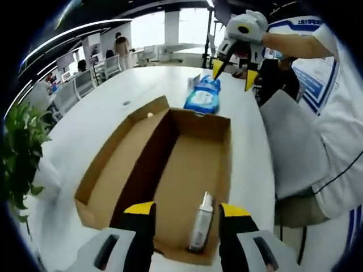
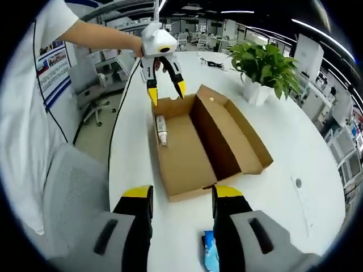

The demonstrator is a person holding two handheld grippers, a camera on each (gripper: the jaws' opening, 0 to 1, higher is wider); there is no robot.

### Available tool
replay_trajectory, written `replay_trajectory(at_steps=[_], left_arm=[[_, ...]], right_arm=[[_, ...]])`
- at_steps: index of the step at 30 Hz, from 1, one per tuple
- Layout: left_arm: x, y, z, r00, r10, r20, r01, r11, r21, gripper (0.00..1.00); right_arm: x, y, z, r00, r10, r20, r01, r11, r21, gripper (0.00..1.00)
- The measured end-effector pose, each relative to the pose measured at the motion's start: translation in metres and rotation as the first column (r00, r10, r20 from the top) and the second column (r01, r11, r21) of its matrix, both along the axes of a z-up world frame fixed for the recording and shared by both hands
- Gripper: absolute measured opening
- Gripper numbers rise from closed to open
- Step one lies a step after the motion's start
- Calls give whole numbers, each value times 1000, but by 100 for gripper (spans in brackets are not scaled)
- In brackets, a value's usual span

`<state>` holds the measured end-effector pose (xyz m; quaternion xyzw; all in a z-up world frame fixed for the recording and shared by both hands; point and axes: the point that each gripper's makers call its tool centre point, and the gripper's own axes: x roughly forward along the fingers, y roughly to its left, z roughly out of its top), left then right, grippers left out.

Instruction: Operate the shoe box by opening the lid, removing the specified soft item, and placing it in the target area until the item is outside and the box remains undamaged.

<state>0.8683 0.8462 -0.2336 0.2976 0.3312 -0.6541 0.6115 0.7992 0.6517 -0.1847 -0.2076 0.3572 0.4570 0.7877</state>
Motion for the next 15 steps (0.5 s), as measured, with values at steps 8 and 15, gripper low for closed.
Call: replay_trajectory(at_steps=[8,15], left_arm=[[2,11,-26,996,-68,-66,73,994,75,45],[9,13,-42,993,-76,-94,87,990,114,44]], right_arm=[[5,3,4,1000,-10,-2,10,999,31,38],[4,6,-2,1000,-11,-17,12,999,37,38]])
